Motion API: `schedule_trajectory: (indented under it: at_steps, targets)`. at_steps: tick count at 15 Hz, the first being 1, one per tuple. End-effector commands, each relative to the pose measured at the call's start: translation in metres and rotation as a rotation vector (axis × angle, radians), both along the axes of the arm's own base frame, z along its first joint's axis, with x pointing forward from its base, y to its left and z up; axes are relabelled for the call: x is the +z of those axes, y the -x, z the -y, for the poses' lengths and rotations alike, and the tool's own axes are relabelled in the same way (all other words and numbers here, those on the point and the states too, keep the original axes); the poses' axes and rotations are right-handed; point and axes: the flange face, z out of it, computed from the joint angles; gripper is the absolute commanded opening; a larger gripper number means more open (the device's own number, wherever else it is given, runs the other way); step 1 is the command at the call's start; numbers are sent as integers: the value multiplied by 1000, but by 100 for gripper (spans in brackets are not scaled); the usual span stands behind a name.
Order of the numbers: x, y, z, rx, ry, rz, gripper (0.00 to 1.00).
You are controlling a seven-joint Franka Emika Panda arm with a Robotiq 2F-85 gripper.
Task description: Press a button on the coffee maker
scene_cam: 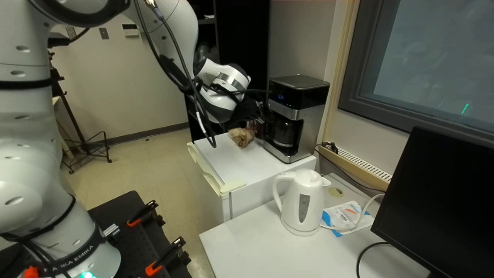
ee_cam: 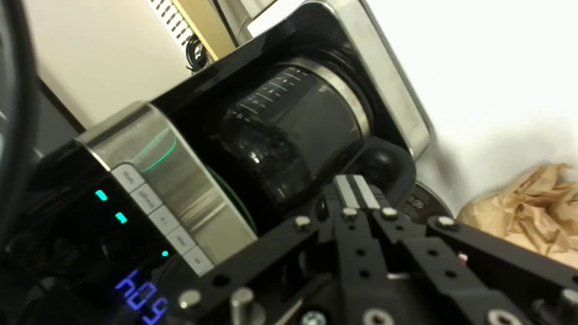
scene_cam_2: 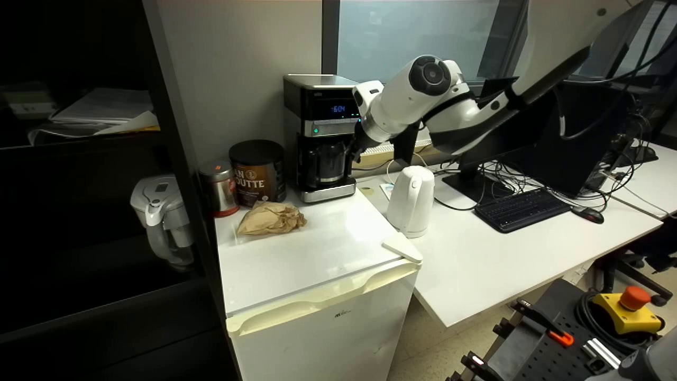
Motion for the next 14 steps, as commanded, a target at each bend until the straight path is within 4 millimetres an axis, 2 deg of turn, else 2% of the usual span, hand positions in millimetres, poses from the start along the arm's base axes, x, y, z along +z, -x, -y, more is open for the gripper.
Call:
schedule_trajectory:
  at_steps: [1,7,14]
  targets:
    - [9,41,-12,44,16,-29,0]
    - [31,86,-32,11,-40,-5,0]
    - [39,127,-46,-228,-209,-48,0]
